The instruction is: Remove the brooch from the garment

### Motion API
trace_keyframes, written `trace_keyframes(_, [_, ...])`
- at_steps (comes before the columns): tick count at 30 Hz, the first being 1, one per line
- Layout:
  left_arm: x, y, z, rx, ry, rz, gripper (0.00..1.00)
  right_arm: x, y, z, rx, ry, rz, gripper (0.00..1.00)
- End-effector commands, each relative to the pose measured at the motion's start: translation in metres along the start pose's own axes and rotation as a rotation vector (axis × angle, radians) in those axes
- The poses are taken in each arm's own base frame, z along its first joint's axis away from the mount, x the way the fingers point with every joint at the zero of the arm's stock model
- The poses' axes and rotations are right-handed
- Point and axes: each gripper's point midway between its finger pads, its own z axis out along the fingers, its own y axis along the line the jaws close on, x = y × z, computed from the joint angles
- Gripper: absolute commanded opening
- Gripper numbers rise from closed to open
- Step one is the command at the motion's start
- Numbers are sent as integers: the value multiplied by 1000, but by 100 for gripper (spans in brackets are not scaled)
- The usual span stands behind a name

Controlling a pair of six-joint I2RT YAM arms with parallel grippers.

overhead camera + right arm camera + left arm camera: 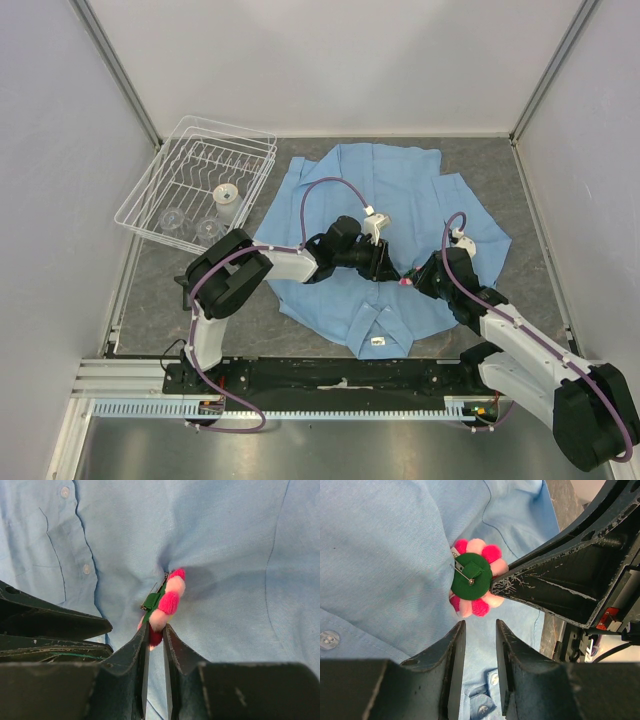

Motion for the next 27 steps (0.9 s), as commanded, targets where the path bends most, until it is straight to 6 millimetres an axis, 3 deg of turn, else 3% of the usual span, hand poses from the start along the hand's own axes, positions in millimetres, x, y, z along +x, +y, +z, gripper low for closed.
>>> trace_keyframes(1, [-9, -8, 4, 31, -30, 18, 37, 0, -3, 1, 8, 0, -18, 22])
trace_keyframes(10, [-14, -10, 11, 43, -19, 0, 34, 3, -9, -1, 37, 14, -3, 21])
trace_keyframes(12, [-8, -4, 16, 29, 18, -30, 30, 3, -13, -2, 65, 9, 6, 16])
trace_keyframes(16, [-14, -9, 22, 31, 34, -103, 28, 13, -28, -4, 138, 46, 50, 12])
trace_keyframes(21, [-12, -16, 24, 55, 43, -108, 28, 24, -29, -3, 149, 95, 63, 22])
trace_keyframes(27, [-5, -14, 26, 67, 50, -87, 28, 5, -16, -9, 116, 58, 25, 30])
